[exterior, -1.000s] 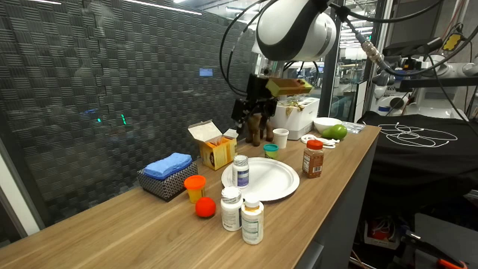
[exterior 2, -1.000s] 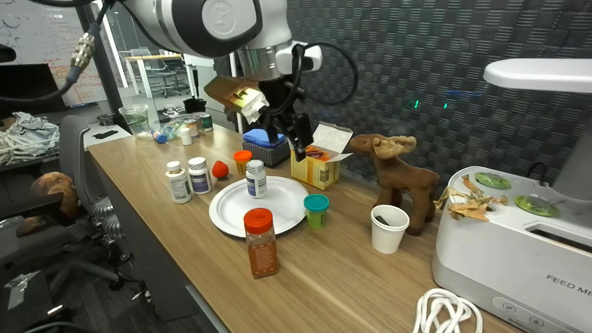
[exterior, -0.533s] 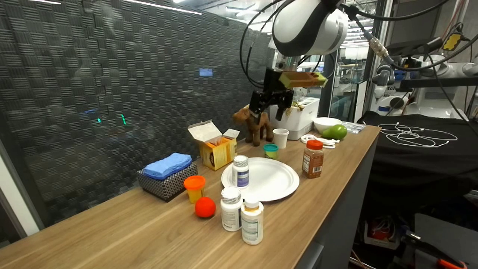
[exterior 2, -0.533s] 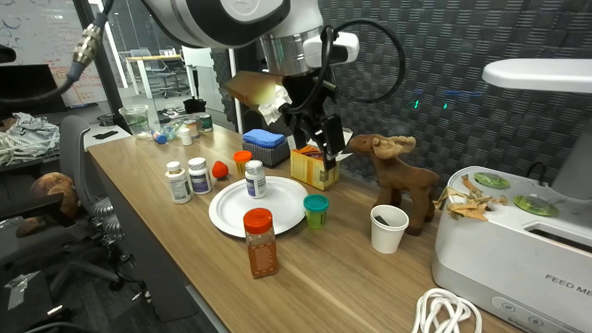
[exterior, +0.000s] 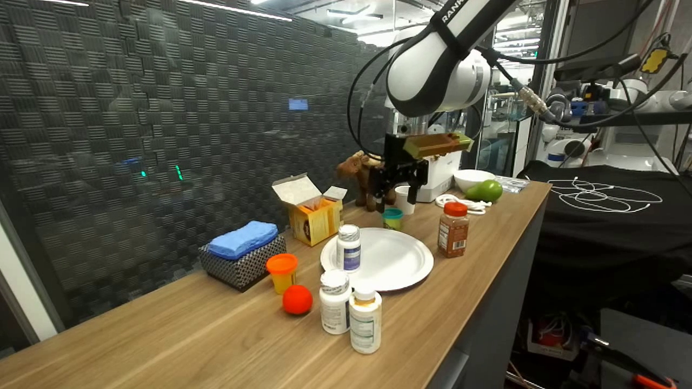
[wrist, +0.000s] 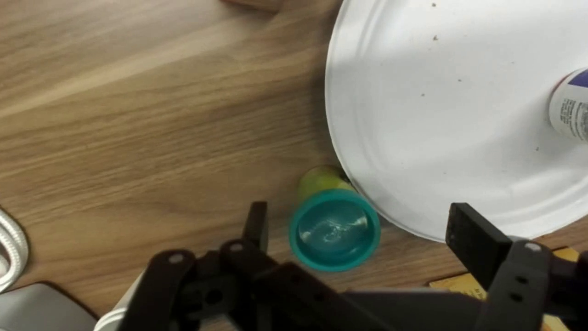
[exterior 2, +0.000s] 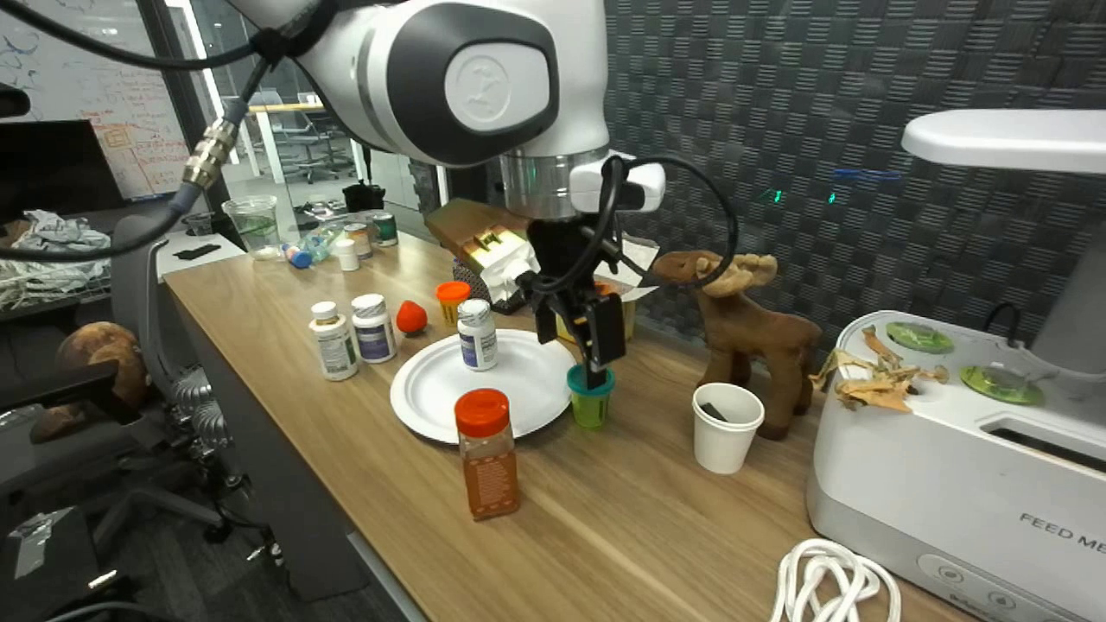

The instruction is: Pick up all the objects surrounding the white plate and arrange them on the plate

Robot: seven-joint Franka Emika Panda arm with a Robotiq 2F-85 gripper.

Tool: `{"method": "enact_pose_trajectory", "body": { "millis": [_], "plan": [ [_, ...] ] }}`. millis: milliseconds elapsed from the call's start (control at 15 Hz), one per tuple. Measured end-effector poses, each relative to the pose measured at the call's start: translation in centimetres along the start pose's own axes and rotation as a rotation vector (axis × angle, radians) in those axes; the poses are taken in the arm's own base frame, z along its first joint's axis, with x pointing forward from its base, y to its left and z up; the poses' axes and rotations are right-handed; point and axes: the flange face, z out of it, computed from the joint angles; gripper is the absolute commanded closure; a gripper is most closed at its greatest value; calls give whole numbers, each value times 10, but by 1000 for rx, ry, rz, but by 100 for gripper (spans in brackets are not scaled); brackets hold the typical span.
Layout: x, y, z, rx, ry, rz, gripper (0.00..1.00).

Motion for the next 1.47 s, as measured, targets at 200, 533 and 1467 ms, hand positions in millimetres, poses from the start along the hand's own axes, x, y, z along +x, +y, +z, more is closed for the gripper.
{"method": "enact_pose_trajectory", "body": {
  "millis": [200,533,1467],
  "plan": [
    [10,2,16,-9,-13,5,0],
    [27,9,26,-21,-9,20,3],
    [47,-9,-5,-75,-16,10,73]
  ]
}}
